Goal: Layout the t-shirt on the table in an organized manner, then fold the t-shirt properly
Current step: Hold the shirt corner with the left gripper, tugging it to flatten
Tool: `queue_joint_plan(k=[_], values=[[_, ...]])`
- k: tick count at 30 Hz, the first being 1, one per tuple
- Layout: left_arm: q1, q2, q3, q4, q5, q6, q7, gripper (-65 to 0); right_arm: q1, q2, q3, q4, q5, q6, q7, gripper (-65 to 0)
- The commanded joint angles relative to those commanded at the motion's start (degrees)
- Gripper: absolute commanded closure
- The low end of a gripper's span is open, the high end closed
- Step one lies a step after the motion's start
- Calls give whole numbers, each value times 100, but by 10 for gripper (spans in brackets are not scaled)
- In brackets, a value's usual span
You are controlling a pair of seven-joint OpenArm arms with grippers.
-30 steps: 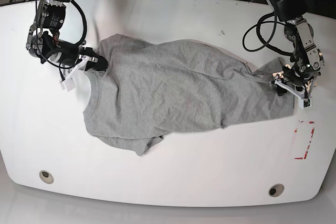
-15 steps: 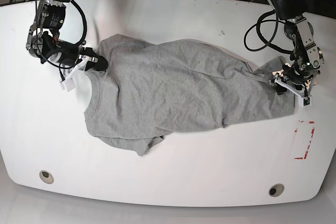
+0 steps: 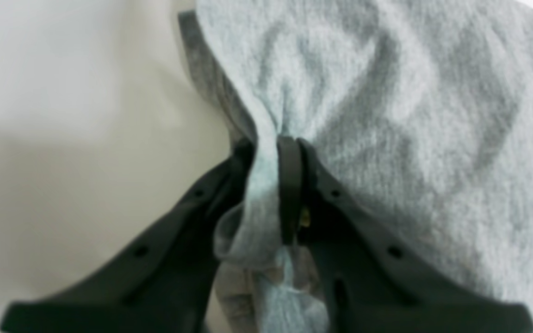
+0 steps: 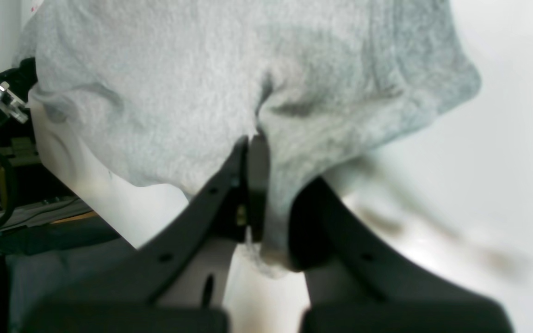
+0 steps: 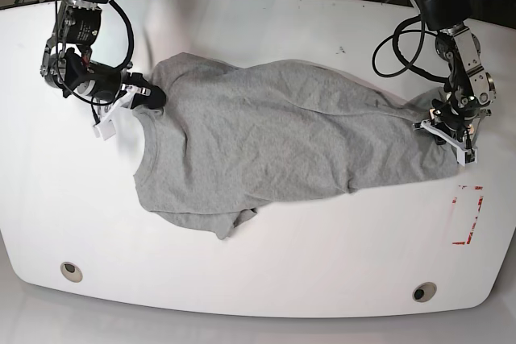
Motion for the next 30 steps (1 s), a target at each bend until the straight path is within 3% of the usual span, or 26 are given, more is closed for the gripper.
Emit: queue_joint_plan(k=[7, 17, 20, 26, 30], values=[[26, 0, 9, 448, 35, 9, 44, -49, 0, -9, 0, 0, 0, 0, 0, -1], [-9, -114, 35, 659, 9, 9, 466, -51, 0, -9, 0, 0, 0, 0, 0, -1], [-9, -114, 44, 642, 26, 9, 466, -97, 0, -9, 0, 0, 0, 0, 0, -1], [18, -114, 26, 633, 35, 9, 466, -265, 0, -9, 0, 0, 0, 0, 0, -1], [26, -114, 35, 624, 35, 9, 466, -269, 0, -9, 0, 0, 0, 0, 0, -1]])
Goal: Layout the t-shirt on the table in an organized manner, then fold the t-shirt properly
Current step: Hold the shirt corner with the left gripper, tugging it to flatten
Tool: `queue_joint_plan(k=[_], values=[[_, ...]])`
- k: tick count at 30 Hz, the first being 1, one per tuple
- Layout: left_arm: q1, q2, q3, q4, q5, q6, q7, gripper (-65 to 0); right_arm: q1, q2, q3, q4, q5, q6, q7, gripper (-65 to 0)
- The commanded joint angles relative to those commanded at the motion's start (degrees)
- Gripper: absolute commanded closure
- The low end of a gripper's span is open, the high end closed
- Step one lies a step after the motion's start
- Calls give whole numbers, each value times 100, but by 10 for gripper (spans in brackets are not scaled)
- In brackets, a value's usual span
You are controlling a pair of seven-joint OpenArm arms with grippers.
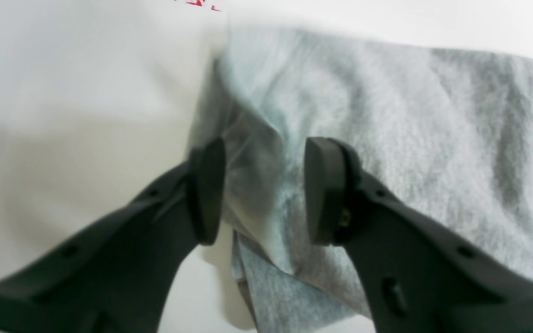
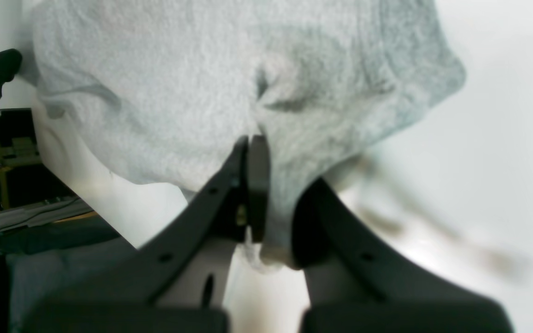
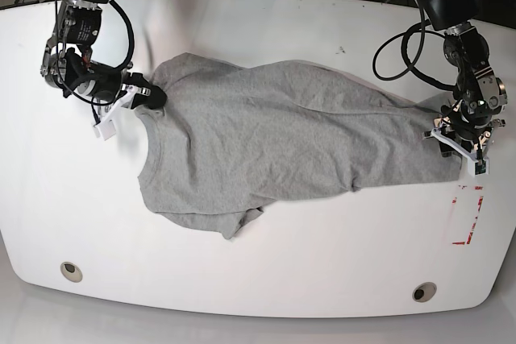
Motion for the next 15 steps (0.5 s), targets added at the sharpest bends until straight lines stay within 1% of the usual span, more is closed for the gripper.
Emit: queue_joint_plan(k=[15], values=[[158, 0, -35, 0, 0, 0, 0, -270, 0, 9, 0, 0, 0, 0, 0, -1]])
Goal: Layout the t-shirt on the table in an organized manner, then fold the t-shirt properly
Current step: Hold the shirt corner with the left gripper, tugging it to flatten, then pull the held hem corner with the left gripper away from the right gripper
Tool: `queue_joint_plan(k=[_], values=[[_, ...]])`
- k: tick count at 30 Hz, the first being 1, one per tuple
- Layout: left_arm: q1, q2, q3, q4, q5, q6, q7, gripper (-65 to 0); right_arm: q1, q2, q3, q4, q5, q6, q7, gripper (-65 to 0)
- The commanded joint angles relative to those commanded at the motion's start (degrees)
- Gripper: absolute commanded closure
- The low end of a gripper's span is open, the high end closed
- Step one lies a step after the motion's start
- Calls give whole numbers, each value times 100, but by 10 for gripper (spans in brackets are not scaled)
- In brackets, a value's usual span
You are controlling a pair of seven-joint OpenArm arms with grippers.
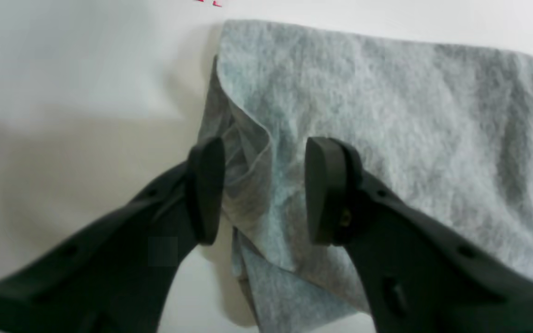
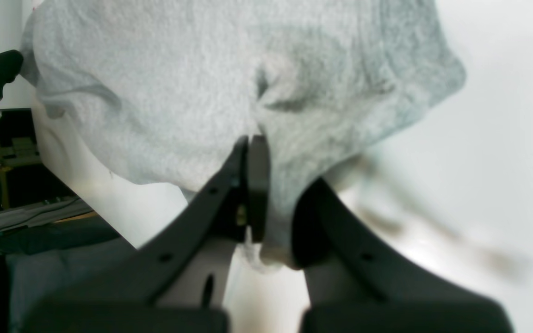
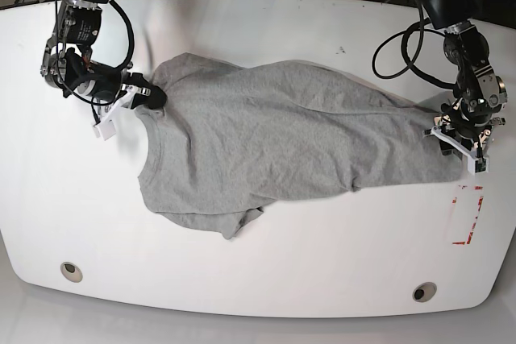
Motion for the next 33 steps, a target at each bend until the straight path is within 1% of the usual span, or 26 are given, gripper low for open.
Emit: queue_joint_plan(k=[14, 19, 22, 24, 30, 33], values=[[114, -35, -9, -18, 0, 0, -9, -270, 0, 9, 0, 0, 0, 0, 0, -1], [88, -53, -9, -281, 0, 0, -26, -270, 0, 9, 0, 0, 0, 0, 0, -1], [79, -220, -9, -501, -35, 0, -26, -270, 0, 9, 0, 0, 0, 0, 0, -1], [62, -246, -9, -580, -35, 0, -53, -270, 0, 9, 0, 0, 0, 0, 0, -1], [-53, -246, -9, -826, -9, 0, -325, -270, 0, 18, 0, 0, 0, 0, 0, -1], [-123, -360, -9, -905, -9, 0, -343, -270, 0, 18, 0, 0, 0, 0, 0, -1]])
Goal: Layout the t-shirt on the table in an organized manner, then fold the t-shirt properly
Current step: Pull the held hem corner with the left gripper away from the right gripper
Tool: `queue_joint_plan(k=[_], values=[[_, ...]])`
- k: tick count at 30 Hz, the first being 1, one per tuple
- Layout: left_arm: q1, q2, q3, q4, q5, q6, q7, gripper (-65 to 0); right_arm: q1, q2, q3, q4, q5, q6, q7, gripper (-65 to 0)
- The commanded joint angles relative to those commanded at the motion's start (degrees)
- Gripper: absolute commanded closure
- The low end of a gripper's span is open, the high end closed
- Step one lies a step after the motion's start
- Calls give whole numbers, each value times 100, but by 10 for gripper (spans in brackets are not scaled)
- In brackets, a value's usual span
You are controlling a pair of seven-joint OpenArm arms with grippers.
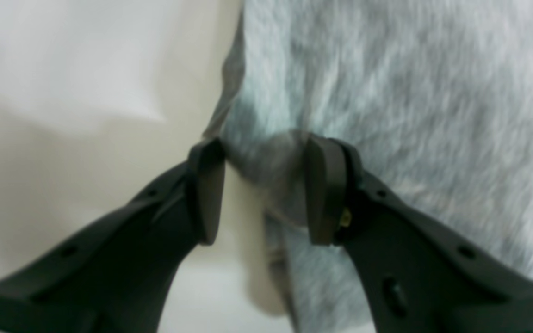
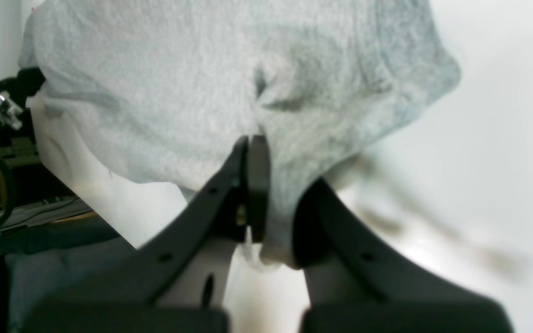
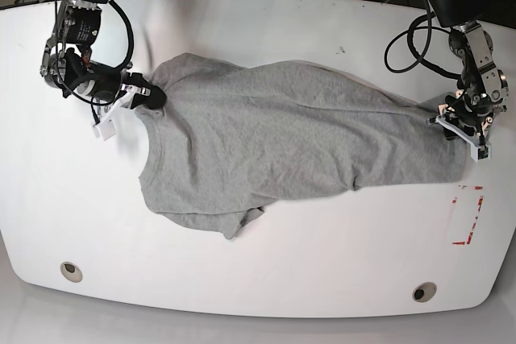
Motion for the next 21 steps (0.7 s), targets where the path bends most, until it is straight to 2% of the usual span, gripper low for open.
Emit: queue_joint_plan(k=[21], values=[[-211, -62, 9, -70, 9, 0, 0, -269, 0, -18, 0, -9, 0, 0, 0, -1]])
